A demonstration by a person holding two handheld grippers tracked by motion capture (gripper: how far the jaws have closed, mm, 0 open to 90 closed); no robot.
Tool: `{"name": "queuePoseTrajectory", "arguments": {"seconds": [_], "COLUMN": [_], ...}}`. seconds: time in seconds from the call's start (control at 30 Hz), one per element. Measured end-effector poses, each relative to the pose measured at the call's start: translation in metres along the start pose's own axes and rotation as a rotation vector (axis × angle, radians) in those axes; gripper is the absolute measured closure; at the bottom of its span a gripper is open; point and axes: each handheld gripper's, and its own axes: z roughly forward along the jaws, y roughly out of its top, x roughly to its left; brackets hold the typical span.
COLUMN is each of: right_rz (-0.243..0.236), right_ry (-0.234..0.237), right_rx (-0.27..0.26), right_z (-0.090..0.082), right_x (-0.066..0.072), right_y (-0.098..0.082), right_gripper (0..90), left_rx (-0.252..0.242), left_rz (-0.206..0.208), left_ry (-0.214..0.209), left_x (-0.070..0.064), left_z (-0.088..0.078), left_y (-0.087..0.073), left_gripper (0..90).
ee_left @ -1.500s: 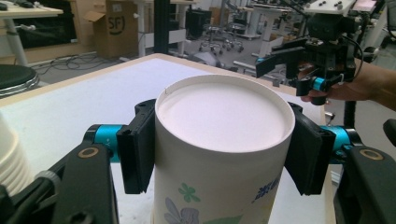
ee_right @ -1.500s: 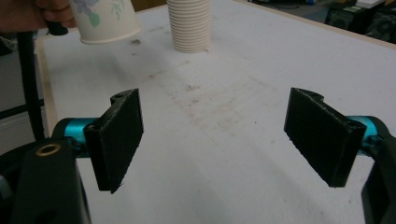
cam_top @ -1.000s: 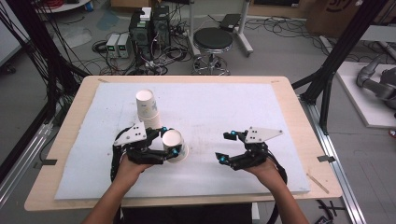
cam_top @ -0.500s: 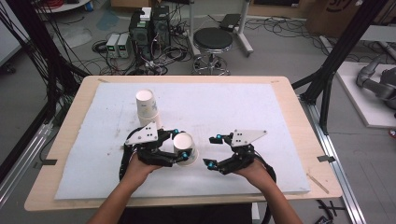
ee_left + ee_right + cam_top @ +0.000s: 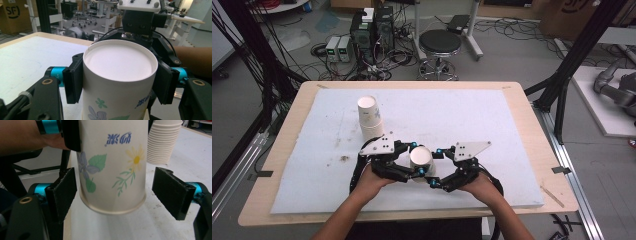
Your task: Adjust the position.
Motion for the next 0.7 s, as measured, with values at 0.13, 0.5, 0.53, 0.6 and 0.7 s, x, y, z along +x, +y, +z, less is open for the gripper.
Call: {"name": "queuePoseTrajectory", "arguments": {"seconds": [0.13,0.5,0.53,0.6,0.7], "right_rz": [0.007,0.013,0.015,0.015,0.005], "right_ry": [0.014,0.067,0.07,0.073,0.065], "right_rx": [-0.006,-0.013,-0.017,-0.022,-0.026], "right_z": [0.001,0.0071,0.0068,0.0064,0.0055], "right_x": [-0.0002,-0.0012,-0.0015,-0.0019,-0.0018], "right_y": [-0.0001,-0.0031,-0.0034,-0.0034,-0.0027], "right_gripper": [20.4,26.2,27.6,28.3,30.8], "left_rx": [-0.003,-0.03,-0.03,-0.035,-0.035], "left_rz": [-0.003,-0.021,-0.02,-0.023,-0.022], "left_ry": [-0.023,-0.056,-0.058,-0.057,-0.056], "left_x": [-0.0009,-0.0004,0.0,0.0,-0.0002], "left_z": [0.0036,0.007,0.0066,0.006,0.0056], "left_y": [-0.0007,-0.0014,-0.0012,-0.001,-0.0006], "left_gripper": [35.0,35.2,35.3,35.4,35.2]}}
